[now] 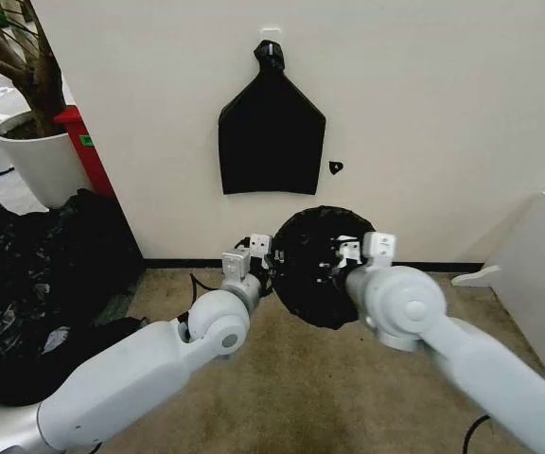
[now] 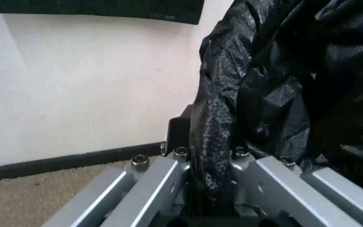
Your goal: Place the garbage bag over the trash bin.
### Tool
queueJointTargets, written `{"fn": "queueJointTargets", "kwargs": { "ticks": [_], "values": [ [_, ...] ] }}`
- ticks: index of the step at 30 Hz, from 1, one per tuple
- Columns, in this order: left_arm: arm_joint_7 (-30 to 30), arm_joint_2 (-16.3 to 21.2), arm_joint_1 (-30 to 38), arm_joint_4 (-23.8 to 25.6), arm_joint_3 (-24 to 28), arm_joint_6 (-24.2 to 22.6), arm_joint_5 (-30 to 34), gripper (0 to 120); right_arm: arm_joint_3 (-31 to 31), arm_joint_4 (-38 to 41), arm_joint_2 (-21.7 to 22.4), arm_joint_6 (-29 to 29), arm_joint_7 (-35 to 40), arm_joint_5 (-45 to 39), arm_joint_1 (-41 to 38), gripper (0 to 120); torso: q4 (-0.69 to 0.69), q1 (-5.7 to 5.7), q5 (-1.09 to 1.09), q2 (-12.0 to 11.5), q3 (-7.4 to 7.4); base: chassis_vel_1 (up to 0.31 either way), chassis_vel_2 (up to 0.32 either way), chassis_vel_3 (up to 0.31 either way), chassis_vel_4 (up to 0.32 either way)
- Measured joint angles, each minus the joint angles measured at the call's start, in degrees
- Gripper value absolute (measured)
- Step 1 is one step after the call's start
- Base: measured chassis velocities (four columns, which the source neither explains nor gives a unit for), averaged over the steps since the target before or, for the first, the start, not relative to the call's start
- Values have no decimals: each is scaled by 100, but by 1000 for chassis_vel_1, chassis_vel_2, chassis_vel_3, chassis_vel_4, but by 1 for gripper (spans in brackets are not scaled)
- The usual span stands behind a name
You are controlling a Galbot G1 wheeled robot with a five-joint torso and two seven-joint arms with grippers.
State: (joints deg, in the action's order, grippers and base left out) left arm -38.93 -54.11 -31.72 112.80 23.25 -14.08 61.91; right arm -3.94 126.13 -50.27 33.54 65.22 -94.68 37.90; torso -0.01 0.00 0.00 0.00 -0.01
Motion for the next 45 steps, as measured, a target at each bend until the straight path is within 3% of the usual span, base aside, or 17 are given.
{"fn": "queueJointTargets", "kwargs": {
  "ticks": [15, 23, 33, 41, 45],
  "values": [
    [-55, -80, 117, 151, 98, 5, -4, 1, -665, -1030, -736, -94, 418, 326, -523, 0, 3, 0, 0, 0, 1, 0, 0, 0, 0],
    [-73, 3, 90, 254, 70, -1, 20, 1, -577, -1299, -549, -43, 377, 629, -460, 0, 0, 0, 0, 0, 1, 0, 0, 0, 0],
    [-46, -34, 29, 122, 64, -3, -84, 1, -602, -265, -377, -158, 387, 115, -515, 0, 0, 0, -1, 0, 0, 0, 0, 0, 0],
    [-55, -19, 86, 206, 43, -3, 13, 1, -786, -802, -729, -92, 365, 193, -545, 0, 2, 0, 0, 0, 1, 0, 0, 0, 0],
    [-56, 22, 103, 252, 3, -9, 69, 1, -789, -1021, -672, 5, 401, 283, -497, 0, 2, 0, 1, 0, 1, 0, 0, 0, 0]
  ]
}}
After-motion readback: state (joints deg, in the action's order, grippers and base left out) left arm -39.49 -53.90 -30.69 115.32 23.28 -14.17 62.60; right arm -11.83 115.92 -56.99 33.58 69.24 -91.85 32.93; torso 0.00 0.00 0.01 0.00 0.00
